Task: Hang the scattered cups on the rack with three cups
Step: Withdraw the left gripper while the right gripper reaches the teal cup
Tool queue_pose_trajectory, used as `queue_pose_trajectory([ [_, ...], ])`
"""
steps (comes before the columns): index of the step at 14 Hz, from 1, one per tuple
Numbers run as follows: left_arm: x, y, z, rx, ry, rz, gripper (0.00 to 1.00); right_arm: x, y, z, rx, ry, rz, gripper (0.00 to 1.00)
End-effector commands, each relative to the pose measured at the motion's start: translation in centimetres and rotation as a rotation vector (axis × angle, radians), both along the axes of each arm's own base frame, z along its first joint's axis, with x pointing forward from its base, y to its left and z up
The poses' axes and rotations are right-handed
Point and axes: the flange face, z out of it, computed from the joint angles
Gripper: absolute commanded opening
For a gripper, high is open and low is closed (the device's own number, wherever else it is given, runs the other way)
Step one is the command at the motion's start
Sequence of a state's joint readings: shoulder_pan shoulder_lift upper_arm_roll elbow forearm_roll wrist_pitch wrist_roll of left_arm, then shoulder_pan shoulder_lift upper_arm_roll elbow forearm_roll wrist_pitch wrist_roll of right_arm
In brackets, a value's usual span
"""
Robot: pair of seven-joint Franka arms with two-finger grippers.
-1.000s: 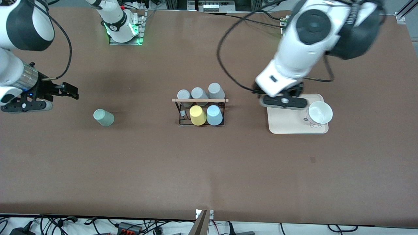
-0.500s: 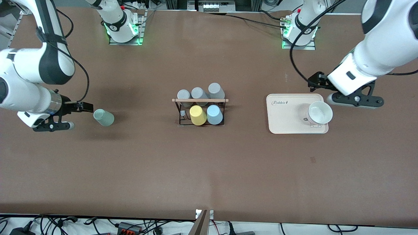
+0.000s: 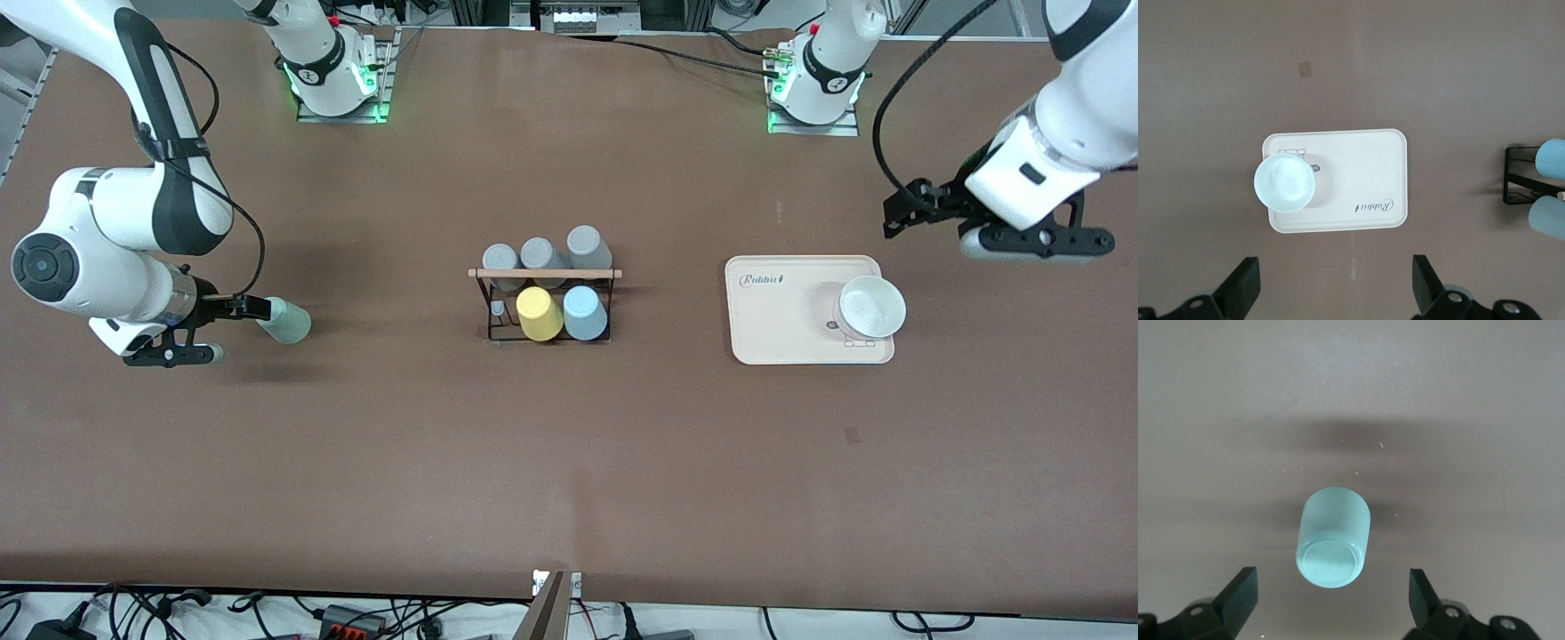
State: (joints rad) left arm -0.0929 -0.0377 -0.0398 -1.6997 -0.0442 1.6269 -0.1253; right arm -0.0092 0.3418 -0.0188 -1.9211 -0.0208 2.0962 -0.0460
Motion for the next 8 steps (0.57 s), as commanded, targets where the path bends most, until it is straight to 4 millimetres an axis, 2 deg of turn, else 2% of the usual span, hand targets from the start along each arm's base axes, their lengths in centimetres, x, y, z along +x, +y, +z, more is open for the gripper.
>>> queue_pose_trajectory([
  [1, -0.9, 0.3, 0.2, 0.017, -0.023, -0.018, 1.00, -0.6, 0.1, -1.7, -0.010, -0.001, -0.010, 1.00],
  [3, -0.8, 0.2, 1.2, 0.066, -0.039, -0.052, 1.00, -0.7, 0.0, -3.2, -0.006, 0.008, -0.015, 1.00],
  [6, -0.4, 2.2, 0.7, 0.065, -0.023, -0.021, 1.00, -0.7, -0.1, -4.7, -0.005, 0.018, -0.055, 1.00],
  [8, -0.4, 1.8, 0.7, 0.066, -0.024, -0.027, 1.00, -0.6, 0.1, -5.3, -0.003, 0.013, -0.057, 1.00],
])
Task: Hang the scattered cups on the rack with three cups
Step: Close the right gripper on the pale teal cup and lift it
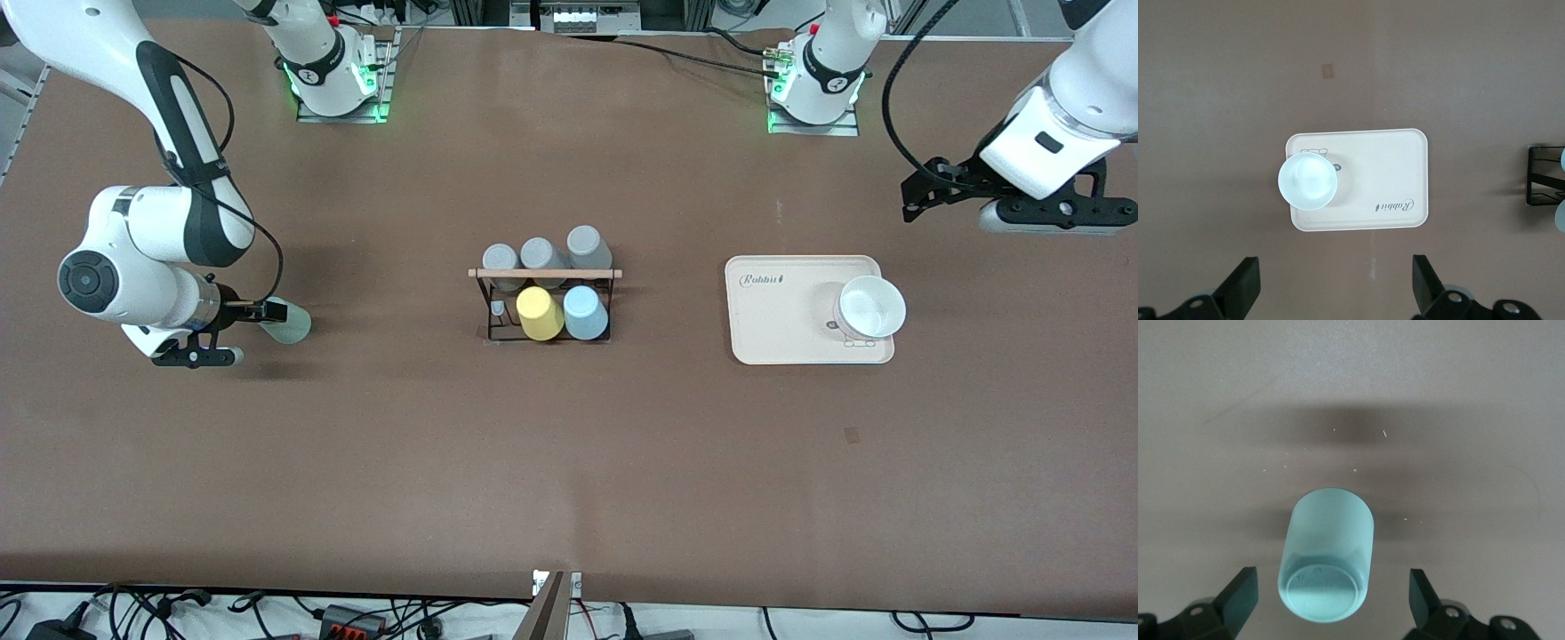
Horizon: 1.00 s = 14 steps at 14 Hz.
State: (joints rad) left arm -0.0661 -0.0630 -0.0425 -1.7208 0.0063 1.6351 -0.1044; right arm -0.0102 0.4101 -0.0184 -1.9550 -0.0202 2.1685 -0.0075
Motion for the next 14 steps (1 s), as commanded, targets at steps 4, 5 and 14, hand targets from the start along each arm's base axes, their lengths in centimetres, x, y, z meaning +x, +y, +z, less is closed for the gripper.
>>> queue_pose_trajectory([
  [4, 0.0, -0.4, 0.2, 0.019, -0.004, -0.029, 1.00, -0.5, 0.3, -1.3, -0.001, 0.001, -0.036, 1.00],
  [5, 0.0, -0.4, 0.2, 0.019, -0.004, -0.029, 1.00, -0.7, 0.3, -1.3, -0.002, -0.001, -0.038, 1.00],
  [14, 0.1, -0.5, 0.4, 0.017, -0.009, -0.031, 1.00, -1.7, 0.8, -2.5, 0.008, -0.007, -0.057, 1.00],
])
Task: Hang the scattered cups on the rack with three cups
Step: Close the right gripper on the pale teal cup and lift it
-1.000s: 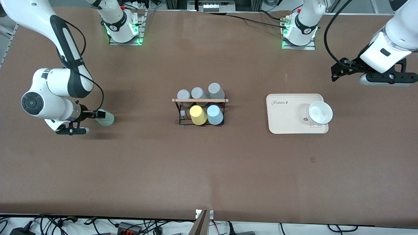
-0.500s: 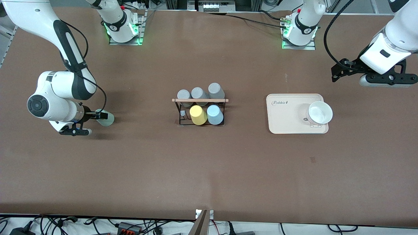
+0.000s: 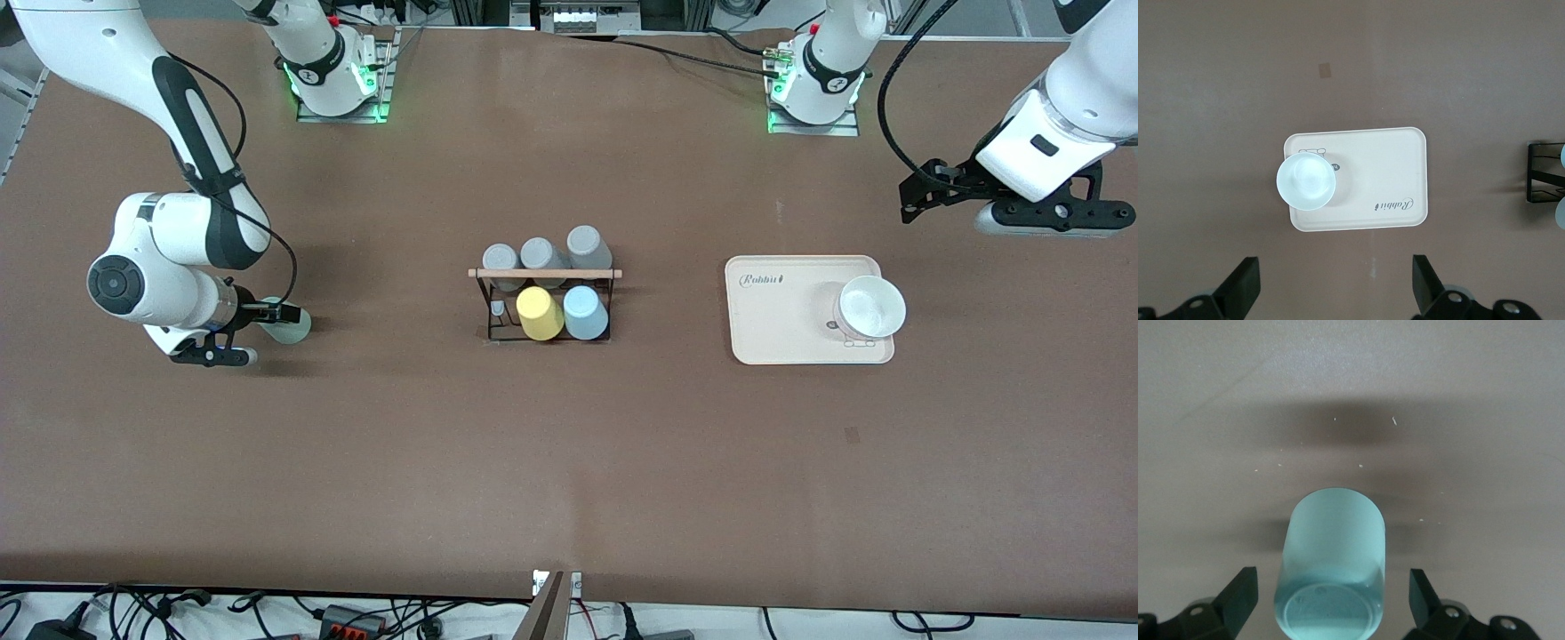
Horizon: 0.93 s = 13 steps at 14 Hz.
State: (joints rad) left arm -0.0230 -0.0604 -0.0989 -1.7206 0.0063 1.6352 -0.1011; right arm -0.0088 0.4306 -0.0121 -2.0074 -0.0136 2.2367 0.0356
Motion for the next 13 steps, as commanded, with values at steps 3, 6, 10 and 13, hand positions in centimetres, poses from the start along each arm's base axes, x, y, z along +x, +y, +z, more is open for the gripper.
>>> queue_pose_trajectory([
  [3, 0.0, 0.0, 0.6, 0.013, -0.012, -0.019, 1.00, -0.8, 0.5, -0.1, 0.009, 0.001, -0.015, 0.93],
  [6, 0.0, 0.1, 0.6, 0.013, -0.012, -0.019, 1.00, -0.7, 0.8, 0.1, 0.010, 0.003, -0.010, 0.40],
  [10, 0.0, 0.1, 0.6, 0.013, -0.012, -0.019, 1.00, 0.4, 1.4, 2.8, 0.017, -0.013, 0.025, 0.20],
  [13, 0.0, 0.1, 0.7, 0.013, -0.012, -0.019, 1.00, 3.2, 3.4, 9.2, 0.016, 0.004, 0.046, 0.20],
])
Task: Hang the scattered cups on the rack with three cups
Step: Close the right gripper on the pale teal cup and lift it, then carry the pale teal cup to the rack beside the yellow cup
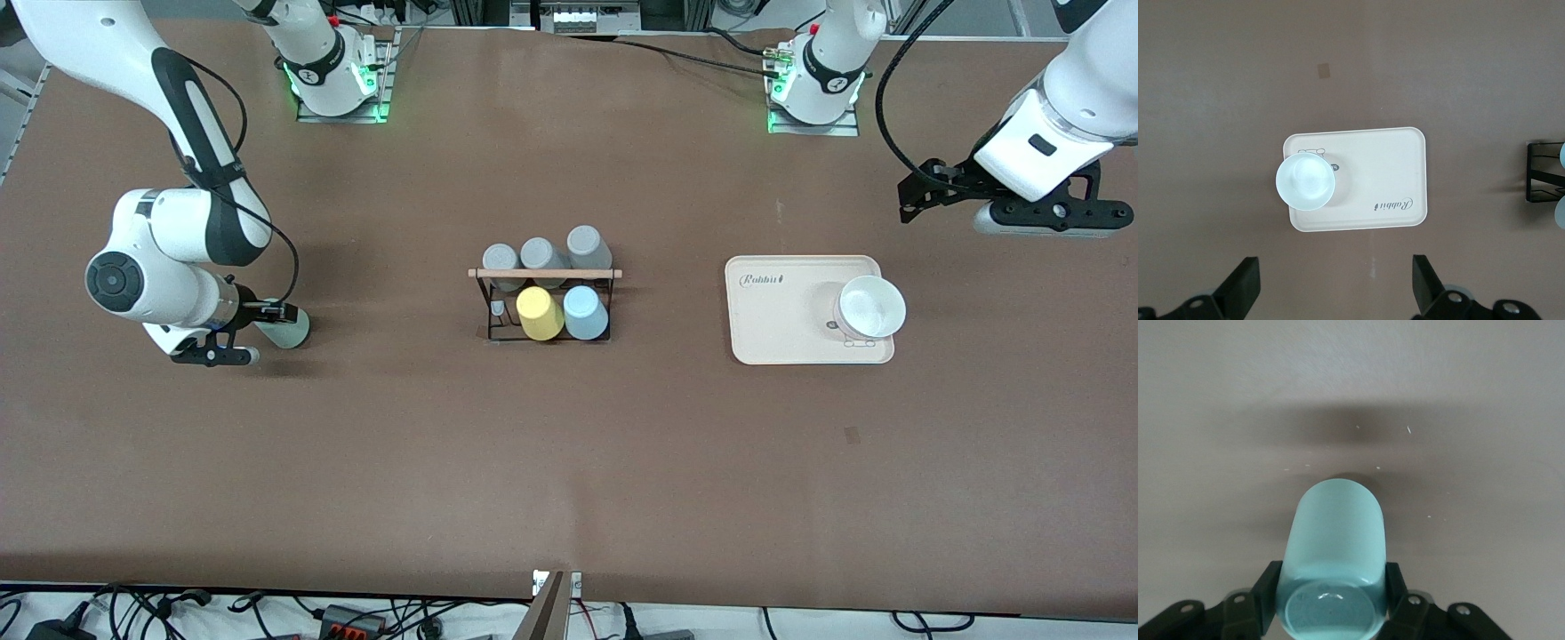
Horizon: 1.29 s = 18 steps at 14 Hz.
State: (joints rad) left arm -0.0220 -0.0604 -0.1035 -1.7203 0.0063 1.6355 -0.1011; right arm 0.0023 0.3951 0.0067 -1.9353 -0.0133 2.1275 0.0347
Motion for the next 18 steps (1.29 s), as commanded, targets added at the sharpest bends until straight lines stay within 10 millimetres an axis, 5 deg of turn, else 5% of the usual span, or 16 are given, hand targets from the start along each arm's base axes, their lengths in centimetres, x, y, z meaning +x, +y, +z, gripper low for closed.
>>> queue_pose_trajectory([
  [1, 0.0, 0.2, 0.6, 0.013, -0.012, -0.017, 1.00, 2.9, 2.8, 7.8, 0.010, 0.009, 0.028, 0.20],
  [3, 0.1, 0.2, 0.7, 0.016, -0.014, -0.018, 1.00, 4.3, 6.4, 12.6, 0.068, 0.002, 0.045, 0.20],
  [6, 0.1, 0.2, 0.8, 0.014, -0.017, -0.017, 1.00, 5.4, 11.5, 15.8, 0.133, -0.033, 0.015, 0.20],
  [10, 0.4, 0.0, 1.2, 0.010, -0.026, -0.014, 1.00, 4.2, 21.0, 17.3, 0.110, -0.059, 0.028, 0.20],
  [18, 0.5, -0.4, 1.8, 0.005, -0.036, -0.022, 1.00, 1.7, 33.4, 16.3, 0.106, -0.088, -0.030, 0.21],
])
